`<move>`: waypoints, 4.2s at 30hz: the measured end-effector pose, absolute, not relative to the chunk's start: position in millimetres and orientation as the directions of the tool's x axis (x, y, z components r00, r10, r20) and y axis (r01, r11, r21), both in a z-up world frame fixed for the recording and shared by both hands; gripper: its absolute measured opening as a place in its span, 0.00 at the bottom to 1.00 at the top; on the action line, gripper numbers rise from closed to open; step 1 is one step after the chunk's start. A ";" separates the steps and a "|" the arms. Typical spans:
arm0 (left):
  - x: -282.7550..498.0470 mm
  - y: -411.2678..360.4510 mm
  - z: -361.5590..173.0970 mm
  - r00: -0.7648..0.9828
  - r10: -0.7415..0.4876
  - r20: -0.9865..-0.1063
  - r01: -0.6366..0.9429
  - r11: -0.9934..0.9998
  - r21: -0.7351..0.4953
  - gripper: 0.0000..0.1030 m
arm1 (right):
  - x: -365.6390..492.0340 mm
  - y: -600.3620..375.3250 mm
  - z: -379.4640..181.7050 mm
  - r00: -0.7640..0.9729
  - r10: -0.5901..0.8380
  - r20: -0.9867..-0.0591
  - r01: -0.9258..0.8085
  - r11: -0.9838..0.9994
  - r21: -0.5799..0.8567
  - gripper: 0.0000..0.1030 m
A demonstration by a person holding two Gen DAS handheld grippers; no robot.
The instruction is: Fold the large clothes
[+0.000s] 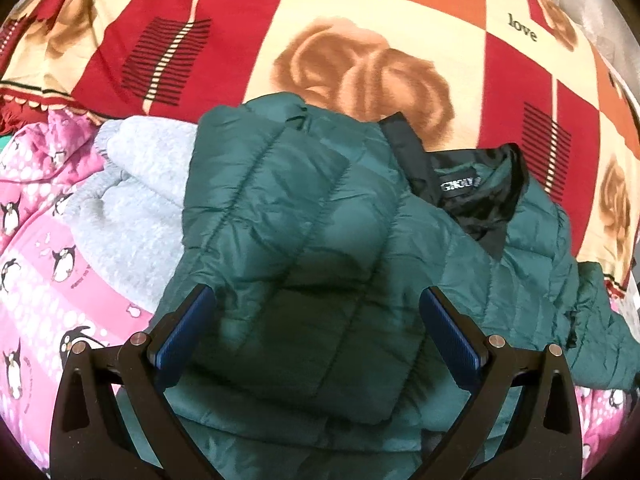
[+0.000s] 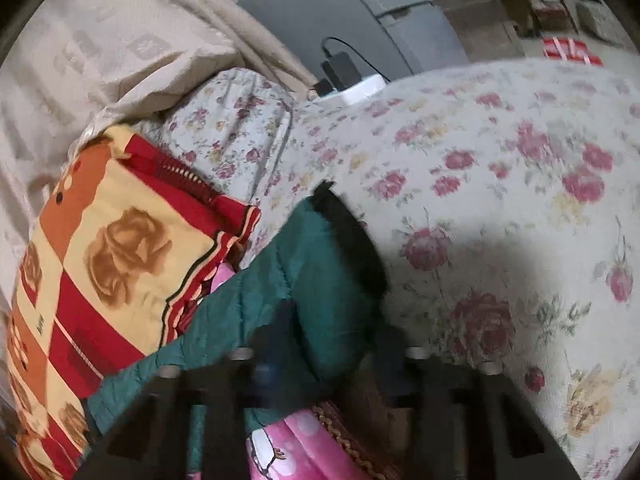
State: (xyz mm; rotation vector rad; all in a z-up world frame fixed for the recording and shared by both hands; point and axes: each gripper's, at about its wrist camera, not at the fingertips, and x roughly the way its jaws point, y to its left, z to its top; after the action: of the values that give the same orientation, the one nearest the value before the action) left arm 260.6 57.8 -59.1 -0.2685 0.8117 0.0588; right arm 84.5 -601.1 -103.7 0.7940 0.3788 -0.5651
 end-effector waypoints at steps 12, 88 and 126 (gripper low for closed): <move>267.6 73.3 -72.0 0.640 0.047 -0.767 -0.228 0.965 -0.131 0.99 | 133.7 -475.9 -27.3 0.914 -0.169 -0.368 0.340 0.814 0.470 0.14; 266.3 70.9 -21.1 0.651 -0.649 -0.394 0.328 0.708 -0.625 0.09 | 166.5 -226.0 -119.4 0.596 0.019 -0.803 -0.050 0.999 -0.013 0.99; 265.0 105.0 -34.4 0.754 -0.296 -0.587 0.026 0.905 -0.424 0.06 | 167.9 -221.2 -120.0 0.598 0.004 -0.801 -0.053 0.998 -0.035 0.99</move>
State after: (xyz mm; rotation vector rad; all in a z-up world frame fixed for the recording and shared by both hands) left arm 265.0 105.0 -34.4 -0.4097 0.6995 -0.1811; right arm 167.9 -221.2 -120.0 -0.0569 0.9289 0.0328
